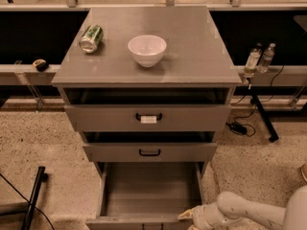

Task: Open bottom drawer

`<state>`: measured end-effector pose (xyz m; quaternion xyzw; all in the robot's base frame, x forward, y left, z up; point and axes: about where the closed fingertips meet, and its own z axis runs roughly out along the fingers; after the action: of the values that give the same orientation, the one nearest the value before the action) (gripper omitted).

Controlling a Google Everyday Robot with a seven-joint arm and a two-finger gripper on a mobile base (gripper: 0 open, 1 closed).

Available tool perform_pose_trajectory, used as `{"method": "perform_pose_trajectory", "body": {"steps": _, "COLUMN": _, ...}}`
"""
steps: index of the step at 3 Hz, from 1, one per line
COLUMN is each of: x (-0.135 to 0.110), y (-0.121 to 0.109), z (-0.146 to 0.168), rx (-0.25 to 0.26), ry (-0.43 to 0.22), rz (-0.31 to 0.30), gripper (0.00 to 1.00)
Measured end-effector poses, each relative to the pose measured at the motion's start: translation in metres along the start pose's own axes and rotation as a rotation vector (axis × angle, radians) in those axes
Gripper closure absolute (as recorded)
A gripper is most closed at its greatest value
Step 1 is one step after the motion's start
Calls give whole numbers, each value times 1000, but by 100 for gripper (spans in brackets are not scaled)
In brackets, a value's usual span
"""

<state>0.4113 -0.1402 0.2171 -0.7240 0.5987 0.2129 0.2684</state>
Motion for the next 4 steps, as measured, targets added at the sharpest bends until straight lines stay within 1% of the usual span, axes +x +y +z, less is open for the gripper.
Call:
{"method": "perform_pose_trajectory", "body": {"steps": 1, "x": -14, "y": 25, "z": -12, "rx": 51, "ry": -23, "rz": -37, "gripper": 40}}
{"method": "perform_pose_trajectory", "body": {"steps": 2, "x": -25, "y": 37, "z": -12, "rx": 76, "ry": 11, "rz": -87, "gripper": 27}}
{"method": "perform_pose_trajectory", "body": {"steps": 3, "x": -25, "y": 37, "z": -12, "rx": 76, "ry": 11, "rz": -87, "gripper": 4}}
{"method": "perform_pose_trajectory", "body": {"steps": 4, "x": -25, "y": 37, "z": -12, "rx": 76, "ry": 11, "rz": -87, "gripper": 0}}
